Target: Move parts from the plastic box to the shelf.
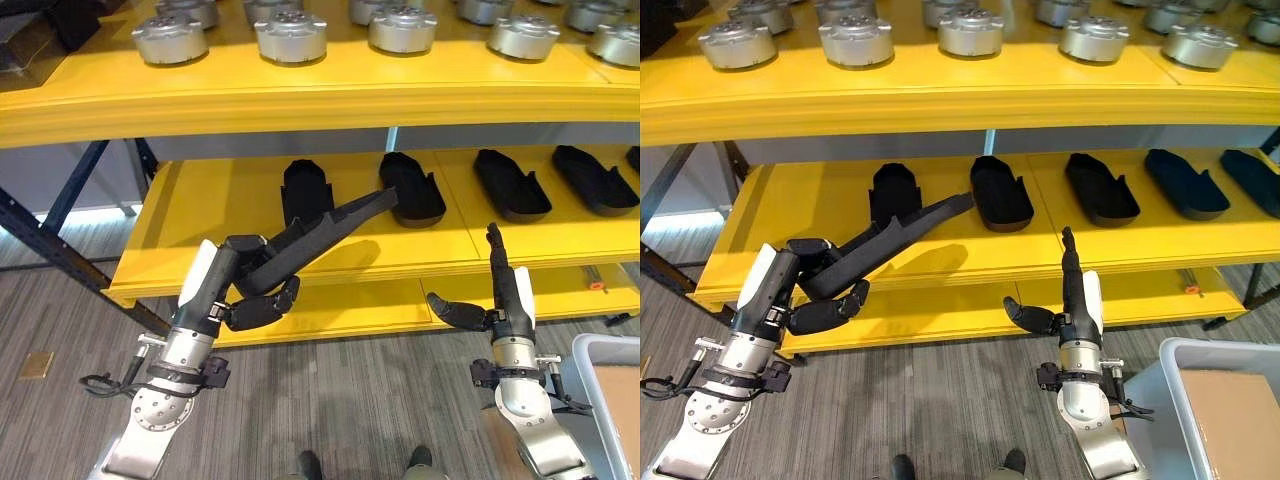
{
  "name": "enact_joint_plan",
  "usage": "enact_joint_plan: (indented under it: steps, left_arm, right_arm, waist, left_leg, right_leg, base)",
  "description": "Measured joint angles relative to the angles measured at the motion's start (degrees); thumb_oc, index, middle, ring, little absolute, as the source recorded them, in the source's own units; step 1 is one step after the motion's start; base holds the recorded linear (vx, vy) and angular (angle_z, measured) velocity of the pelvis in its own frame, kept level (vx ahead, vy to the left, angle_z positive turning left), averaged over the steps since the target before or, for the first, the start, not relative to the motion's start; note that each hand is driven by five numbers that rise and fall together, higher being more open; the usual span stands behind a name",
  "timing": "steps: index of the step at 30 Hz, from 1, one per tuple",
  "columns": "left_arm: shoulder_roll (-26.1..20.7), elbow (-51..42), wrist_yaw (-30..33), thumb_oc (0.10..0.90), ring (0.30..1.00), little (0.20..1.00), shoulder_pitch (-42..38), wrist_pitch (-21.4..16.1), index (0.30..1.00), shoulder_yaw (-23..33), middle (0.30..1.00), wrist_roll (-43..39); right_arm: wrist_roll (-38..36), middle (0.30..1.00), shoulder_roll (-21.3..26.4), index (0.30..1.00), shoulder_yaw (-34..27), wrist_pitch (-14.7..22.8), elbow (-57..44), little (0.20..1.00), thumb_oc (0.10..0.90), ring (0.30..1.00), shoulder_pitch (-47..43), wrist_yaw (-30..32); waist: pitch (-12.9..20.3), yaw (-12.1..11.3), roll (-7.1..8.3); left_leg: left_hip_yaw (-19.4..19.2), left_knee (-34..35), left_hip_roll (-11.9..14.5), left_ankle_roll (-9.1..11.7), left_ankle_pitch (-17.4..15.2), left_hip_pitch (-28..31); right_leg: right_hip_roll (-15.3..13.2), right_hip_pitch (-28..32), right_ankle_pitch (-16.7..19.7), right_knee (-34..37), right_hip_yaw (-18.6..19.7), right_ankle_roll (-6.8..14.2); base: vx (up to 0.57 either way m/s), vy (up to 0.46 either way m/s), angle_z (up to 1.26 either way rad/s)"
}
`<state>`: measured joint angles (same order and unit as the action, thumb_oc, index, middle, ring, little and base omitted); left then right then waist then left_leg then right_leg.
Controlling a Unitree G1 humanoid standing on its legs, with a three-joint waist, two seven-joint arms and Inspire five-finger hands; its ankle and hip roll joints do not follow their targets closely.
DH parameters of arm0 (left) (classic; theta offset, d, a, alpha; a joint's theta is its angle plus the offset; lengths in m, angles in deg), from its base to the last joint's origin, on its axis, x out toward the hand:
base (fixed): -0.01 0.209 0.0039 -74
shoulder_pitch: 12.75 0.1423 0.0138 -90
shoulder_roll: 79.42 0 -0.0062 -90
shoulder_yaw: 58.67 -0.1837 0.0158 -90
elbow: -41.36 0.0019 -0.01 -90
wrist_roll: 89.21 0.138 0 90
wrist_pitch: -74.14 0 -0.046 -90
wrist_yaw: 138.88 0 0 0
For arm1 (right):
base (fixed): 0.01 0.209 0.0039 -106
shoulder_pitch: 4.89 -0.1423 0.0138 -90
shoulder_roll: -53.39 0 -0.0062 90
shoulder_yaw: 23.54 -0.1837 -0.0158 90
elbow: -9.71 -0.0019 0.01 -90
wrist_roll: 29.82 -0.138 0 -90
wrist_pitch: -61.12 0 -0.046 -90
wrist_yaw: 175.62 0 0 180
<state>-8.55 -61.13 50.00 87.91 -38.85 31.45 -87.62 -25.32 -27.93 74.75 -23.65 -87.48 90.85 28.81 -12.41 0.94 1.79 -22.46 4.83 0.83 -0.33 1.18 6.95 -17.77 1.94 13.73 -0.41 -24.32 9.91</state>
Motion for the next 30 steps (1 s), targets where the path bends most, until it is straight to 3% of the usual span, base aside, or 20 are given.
enact_joint_plan:
  steps: [1,3,7,8,9,10,11,12,14,18,24,27,30]
  left_arm:
    - [0.07,0.03,2.40,0.400,0.300,0.300,1.82,-0.07,0.300,2.79,0.300,0.73]
    - [0.42,-0.03,4.80,0.400,0.300,0.300,4.53,-0.14,0.300,6.70,0.300,1.57]
    - [0.94,-0.05,7.24,0.400,0.300,0.300,5.33,-0.46,0.300,7.04,0.300,0.30]
    - [1.32,-0.05,7.54,0.400,0.300,0.300,5.45,-0.75,0.300,7.29,0.300,-0.53]
    - [2.43,0.06,7.62,0.400,0.300,0.300,4.78,-0.82,0.300,7.40,0.300,-1.58]
    - [3.87,0.77,7.75,0.400,0.300,0.300,2.67,-0.85,0.300,6.84,0.300,-2.04]
    - [5.13,1.71,7.98,0.400,0.300,0.300,0.11,-0.89,0.300,5.89,0.300,-2.54]
    - [5.23,2.09,9.10,0.400,0.300,0.300,-1.83,-0.79,0.300,4.24,0.300,-2.94]
    - [4.77,0.15,11.06,0.400,0.300,0.300,-2.74,-0.75,0.300,1.97,0.300,-1.69]
    - [4.85,-2.00,11.09,0.400,0.300,0.300,-2.15,-0.80,0.300,-0.28,0.300,3.64]
    - [4.86,-2.04,12.58,0.400,0.300,0.300,-1.74,-0.76,0.300,-0.29,0.300,4.45]
    - [4.85,-2.05,13.54,0.400,0.300,0.300,-1.78,-0.76,0.300,-0.29,0.300,4.41]
    - [4.82,-2.04,14.56,0.400,0.300,0.300,-1.62,-0.76,0.300,-0.28,0.300,4.38]
  right_arm:
    - [-0.01,1.000,-0.07,1.000,-0.04,0.03,-0.18,1.000,0.900,1.000,0.16,0.35]
    - [-0.06,1.000,0.61,1.000,-0.17,0.04,-0.50,1.000,0.900,1.000,0.92,0.82]
    - [0.40,1.000,1.16,1.000,0.07,0.88,-1.90,1.000,0.900,1.000,1.04,1.90]
    - [0.92,1.000,1.18,1.000,0.09,0.88,-1.90,1.000,0.900,1.000,1.02,2.61]
    - [1.18,1.000,1.29,1.000,0.02,0.96,-1.90,1.000,0.900,1.000,1.15,3.61]
    - [1.10,1.000,1.68,1.000,-0.24,1.04,-1.70,1.000,0.900,1.000,1.78,4.62]
    - [1.10,1.000,2.68,1.000,-0.29,1.34,-0.88,1.000,0.900,1.000,2.06,5.53]
    - [1.12,1.000,3.40,1.000,-0.55,1.97,0.11,1.000,0.900,1.000,2.21,6.11]
    - [1.13,1.000,3.50,1.000,-1.51,2.39,0.61,1.000,0.900,1.000,1.51,6.14]
    - [1.04,1.000,3.64,1.000,-2.86,2.80,0.38,1.000,0.900,1.000,3.13,5.76]
    - [1.07,1.000,4.64,1.000,-2.25,2.81,0.28,1.000,0.900,1.000,2.74,5.88]
    - [1.10,1.000,5.21,1.000,-2.23,2.52,0.34,1.000,0.900,1.000,2.43,6.19]
    - [2.15,1.000,5.42,1.000,-2.20,2.29,0.38,1.000,0.900,1.000,1.67,6.37]
  waist:
    - [0.01,0.36,0.08]
    - [-0.05,-0.50,-0.53]
    - [0.17,-2.15,-0.71]
    - [0.27,-2.77,-0.63]
    - [0.34,-2.28,-0.46]
    - [0.26,-0.61,-0.43]
    - [0.34,0.90,-0.31]
    - [0.35,1.79,-0.26]
    - [0.35,1.89,-1.41]
    - [0.36,4.49,-3.21]
    - [0.39,3.59,-4.74]
    - [0.33,3.62,-4.94]
    - [0.14,3.71,-5.47]
  left_leg:
    - [-2.16,-0.12,-0.44,-0.34,-0.34,0.25]
    - [-4.35,0.05,1.10,-0.88,-1.24,0.42]
    - [-3.77,-0.23,1.82,-0.27,-0.53,1.34]
    - [-3.46,-0.24,2.25,0.41,-0.18,1.47]
    - [-1.46,-0.25,2.85,0.95,0.21,1.09]
    - [2.13,-0.28,3.70,1.09,1.09,0.26]
    - [5.25,-0.29,4.43,1.58,1.84,-0.89]
    - [7.94,-0.28,4.37,2.27,2.36,-1.62]
    - [9.39,-0.24,5.21,2.03,2.92,-2.26]
    - [9.92,-0.25,4.84,3.97,2.86,-0.42]
    - [10.08,-0.32,4.64,4.02,2.91,-1.72]
    - [9.96,-4.96,4.77,4.12,3.03,-6.03]
    - [10.18,-4.63,4.83,3.49,2.49,-5.85]
  right_leg:
    - [-0.04,-1.07,1.21,-0.18,-3.45,-0.39]
    - [-0.71,-4.18,0.01,-4.46,-8.88,1.16]
    - [0.05,-4.15,-4.16,-7.27,-8.84,0.59]
    - [0.74,-4.24,-6.49,-8.17,-7.32,0.47]
    - [3.10,-4.02,-10.98,-8.19,-3.08,1.40]
    - [7.30,-2.82,-14.71,-6.86,3.42,-0.33]
    - [11.45,-1.50,-15.24,-4.21,11.74,-3.44]
    - [13.85,0.88,-14.37,-1.58,15.81,-6.39]
    - [14.88,1.56,-13.03,0.29,16.18,-7.01]
    - [15.05,5.86,-11.63,5.37,16.21,-6.82]
    - [14.85,5.15,-11.85,5.32,15.36,-6.34]
    - [13.40,2.98,-12.07,3.56,13.96,-6.47]
    - [12.73,2.32,-12.08,2.88,14.40,-7.81]
  base:
    - [-0.03,0.194,-1.21]
    - [-0.01,0.143,-0.62]
    - [0.03,-0.035,0.01]
    - [0.02,-0.165,0.25]
    - [0.02,-0.177,0.79]
    - [-0.04,-0.135,1.37]
    - [-0.02,-0.103,1.66]
    - [-0.04,-0.078,1.25]
    - [0.01,-0.090,0.43]
    - [0.09,-0.137,-0.03]
    - [-0.03,-0.036,0.12]
    - [-0.01,0.086,0.23]
    - [0.08,0.198,-0.07]
